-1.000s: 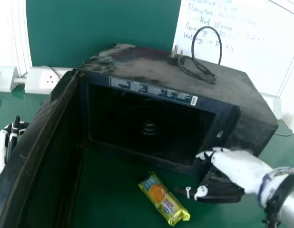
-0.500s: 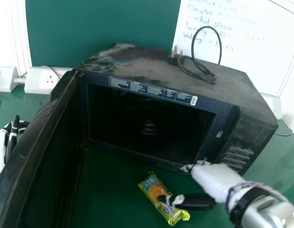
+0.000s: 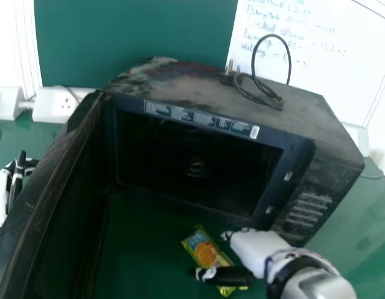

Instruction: Put biscuit inside oven

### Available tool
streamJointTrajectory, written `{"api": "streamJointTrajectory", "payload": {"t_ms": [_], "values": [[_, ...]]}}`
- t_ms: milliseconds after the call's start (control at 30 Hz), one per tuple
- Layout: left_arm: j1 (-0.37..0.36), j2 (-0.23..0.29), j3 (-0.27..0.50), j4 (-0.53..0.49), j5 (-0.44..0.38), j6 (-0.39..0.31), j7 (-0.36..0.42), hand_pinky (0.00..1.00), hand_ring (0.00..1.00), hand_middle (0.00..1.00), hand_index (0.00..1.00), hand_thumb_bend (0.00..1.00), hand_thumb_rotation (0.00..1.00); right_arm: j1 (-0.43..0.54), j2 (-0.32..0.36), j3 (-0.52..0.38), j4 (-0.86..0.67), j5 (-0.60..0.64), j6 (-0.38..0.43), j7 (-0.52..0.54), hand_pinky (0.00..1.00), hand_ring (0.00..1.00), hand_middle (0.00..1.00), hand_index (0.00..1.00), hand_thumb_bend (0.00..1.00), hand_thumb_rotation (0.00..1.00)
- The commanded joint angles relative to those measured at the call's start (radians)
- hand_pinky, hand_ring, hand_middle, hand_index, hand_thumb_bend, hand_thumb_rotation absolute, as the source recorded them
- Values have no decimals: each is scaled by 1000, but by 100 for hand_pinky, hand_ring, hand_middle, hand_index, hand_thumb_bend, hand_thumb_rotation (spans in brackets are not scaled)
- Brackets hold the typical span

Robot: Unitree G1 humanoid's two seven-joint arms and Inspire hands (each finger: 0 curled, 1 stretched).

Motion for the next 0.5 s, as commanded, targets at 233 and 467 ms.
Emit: {"api": "streamJointTrajectory", "payload": {"t_ms": [233,467], "values": [[17,-7,-7,-21,10,14,4,50,53,56,49,51,6,26,150,-67,42,-56,-149,16,85,91,94,94,100,44],[18,-6,-5,-22,9,12,4,50,53,57,49,51,6,45,224,-133,60,-73,-218,16,86,92,93,94,100,44]]}}
